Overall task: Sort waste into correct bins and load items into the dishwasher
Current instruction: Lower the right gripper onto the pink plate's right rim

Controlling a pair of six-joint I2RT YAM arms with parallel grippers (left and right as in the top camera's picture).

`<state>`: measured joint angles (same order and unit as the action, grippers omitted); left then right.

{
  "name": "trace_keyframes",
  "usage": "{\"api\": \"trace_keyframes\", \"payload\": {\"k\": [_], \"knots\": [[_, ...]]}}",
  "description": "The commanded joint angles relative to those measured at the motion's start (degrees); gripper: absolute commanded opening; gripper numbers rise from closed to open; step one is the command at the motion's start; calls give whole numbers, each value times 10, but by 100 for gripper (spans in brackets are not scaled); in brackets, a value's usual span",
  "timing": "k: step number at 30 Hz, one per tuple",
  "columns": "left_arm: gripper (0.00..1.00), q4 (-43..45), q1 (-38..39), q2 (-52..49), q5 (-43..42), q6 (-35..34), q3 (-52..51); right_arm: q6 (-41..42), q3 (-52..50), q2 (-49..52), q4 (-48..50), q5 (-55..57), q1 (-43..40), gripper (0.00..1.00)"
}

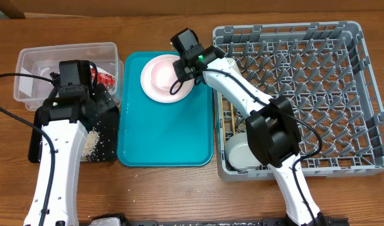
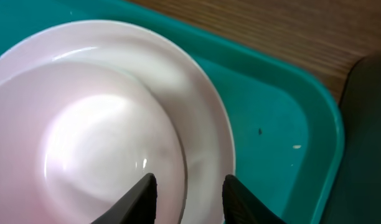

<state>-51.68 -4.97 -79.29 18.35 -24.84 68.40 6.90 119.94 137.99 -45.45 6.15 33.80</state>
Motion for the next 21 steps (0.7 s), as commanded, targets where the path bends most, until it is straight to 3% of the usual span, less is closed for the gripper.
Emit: {"api": "trace_keyframes", "payload": {"k": [1, 9, 21], "knots": [[100, 1, -2, 5, -4, 6, 7, 3, -4, 9, -2, -13, 5, 36], [100, 0, -2, 5, -4, 6, 7, 3, -4, 9, -11, -14, 6, 26], [100, 0, -2, 5, -4, 6, 7, 5, -4, 9, -33, -38, 6, 20]]}}
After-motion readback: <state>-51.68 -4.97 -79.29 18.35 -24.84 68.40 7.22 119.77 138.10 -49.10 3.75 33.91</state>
